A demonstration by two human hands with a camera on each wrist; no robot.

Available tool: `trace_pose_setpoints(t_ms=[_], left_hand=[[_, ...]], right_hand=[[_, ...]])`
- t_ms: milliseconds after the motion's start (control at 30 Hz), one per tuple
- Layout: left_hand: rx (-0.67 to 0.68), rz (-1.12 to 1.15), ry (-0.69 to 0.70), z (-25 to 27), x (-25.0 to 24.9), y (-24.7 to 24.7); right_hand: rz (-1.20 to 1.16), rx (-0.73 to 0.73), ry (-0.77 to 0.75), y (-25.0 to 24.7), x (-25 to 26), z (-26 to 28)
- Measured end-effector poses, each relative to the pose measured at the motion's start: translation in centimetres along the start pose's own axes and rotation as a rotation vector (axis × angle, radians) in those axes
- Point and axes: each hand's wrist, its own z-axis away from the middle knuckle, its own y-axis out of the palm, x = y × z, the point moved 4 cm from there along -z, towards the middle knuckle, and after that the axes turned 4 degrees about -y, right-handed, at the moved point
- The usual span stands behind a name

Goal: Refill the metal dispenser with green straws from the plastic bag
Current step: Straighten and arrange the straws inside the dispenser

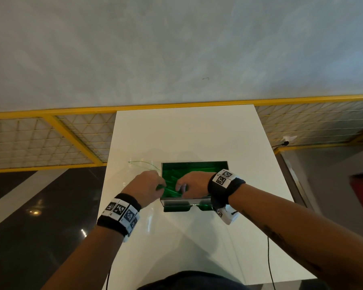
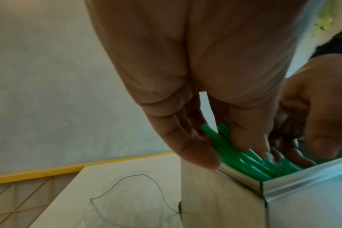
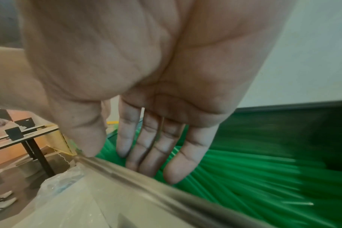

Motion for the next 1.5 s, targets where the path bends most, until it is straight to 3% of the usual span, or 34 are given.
trace_pose_setpoints(t_ms=[133,267,467,600,866,966,1166,1266,1366,1500], left_hand=[[0.101,0.058,-0.029,0.2,-0.4,0.8],[0.1,0.131,-0.082,-0.1,-0.2,1.2],[0.003,0.348,-0.162,0.9,2.2,-0.5],[-0.056,0.49,-0.191,1.0,3.6,-1.9],[-0.168,0.64,-0.214,0.9,3.8,-1.0],[-0.235,0.617,-0.212,0.8,3.5,-1.0],[-0.197,0.396,-0.137,0.1,2.0,-0.2],[-0.196,0.389,-0.125,0.2,1.7,0.1],[-0.314,0.485,-0.12,0.8,2.1,-0.5],[-0.552,0.903,-0.174,2.1,3.4,-1.6]], right_hand=[[0.062,-0.009,0.001,0.5,1.0,-1.1],[0.066,-0.013,0.044,0.5,1.1,-1.8],[0.097,0.05,0.078,0.5,0.7,-1.9],[-0.062,-0.018,0.044,0.3,1.1,-2.4],[-0.039,-0.066,-0.003,-1.4,1.5,-2.0],[0.015,-0.08,-0.005,-2.6,1.6,-1.7],[0.12,-0.011,0.07,-1.5,0.1,-1.2],[0.136,0.001,0.075,-0.9,0.1,-0.9],[0.065,-0.087,0.011,-1.9,0.7,-0.6],[-0.098,-0.196,-0.023,-4.8,0.9,0.4]])
